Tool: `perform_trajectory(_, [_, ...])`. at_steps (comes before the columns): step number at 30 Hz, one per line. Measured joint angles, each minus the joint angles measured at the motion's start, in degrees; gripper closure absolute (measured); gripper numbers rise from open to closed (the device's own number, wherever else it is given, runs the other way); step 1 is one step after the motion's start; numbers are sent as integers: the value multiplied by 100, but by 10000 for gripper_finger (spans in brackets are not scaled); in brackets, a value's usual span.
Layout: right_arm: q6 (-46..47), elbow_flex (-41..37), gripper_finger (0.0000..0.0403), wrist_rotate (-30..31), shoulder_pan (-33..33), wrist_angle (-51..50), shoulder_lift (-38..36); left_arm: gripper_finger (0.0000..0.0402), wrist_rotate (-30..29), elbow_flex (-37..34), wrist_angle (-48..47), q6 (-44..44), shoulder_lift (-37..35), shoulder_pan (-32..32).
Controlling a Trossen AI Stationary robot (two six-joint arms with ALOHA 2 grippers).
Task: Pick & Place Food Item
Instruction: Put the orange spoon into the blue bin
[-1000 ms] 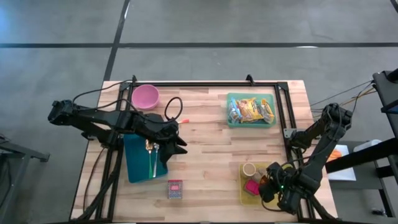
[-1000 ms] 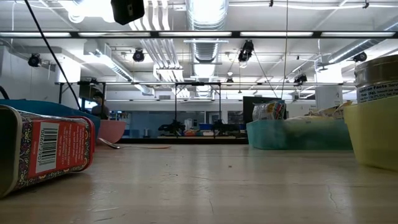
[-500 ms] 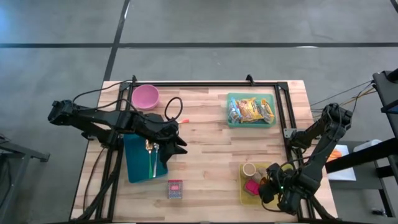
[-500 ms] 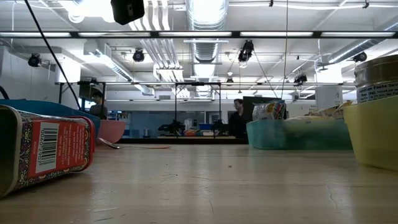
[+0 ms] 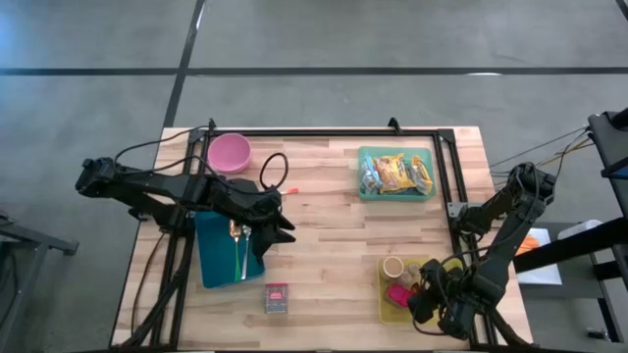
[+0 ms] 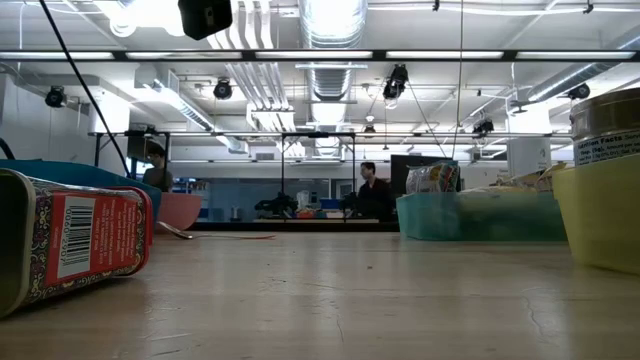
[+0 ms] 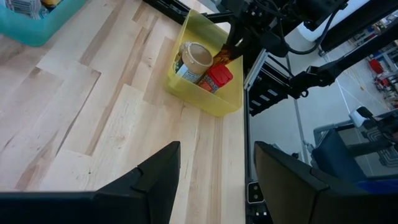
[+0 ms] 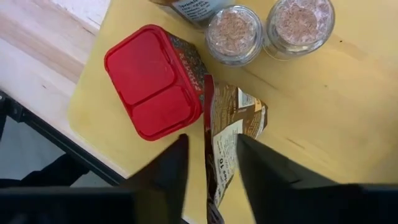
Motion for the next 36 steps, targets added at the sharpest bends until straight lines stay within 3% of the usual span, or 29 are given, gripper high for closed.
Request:
perform_trajectory(6, [10, 4, 197, -4, 0, 156, -6, 192, 0, 0, -2, 0, 0, 0])
perform_trajectory(12, [-8, 185, 152, -265, 0, 99, -52, 192, 2, 0, -8, -13, 0, 0])
perform_trajectory(22, [-226, 1470, 147, -285, 0, -1690, -39, 192, 17, 0, -107, -174, 0, 159])
perform_trajectory(29, [-353, 2099, 147, -199, 2, -2663, -44, 192, -4, 2, -1122, -174, 83, 991])
perform_trajectory(36, [-434, 2005, 147, 87, 2, -2811, -44, 192, -173, 24, -1672, 712, 371, 1843])
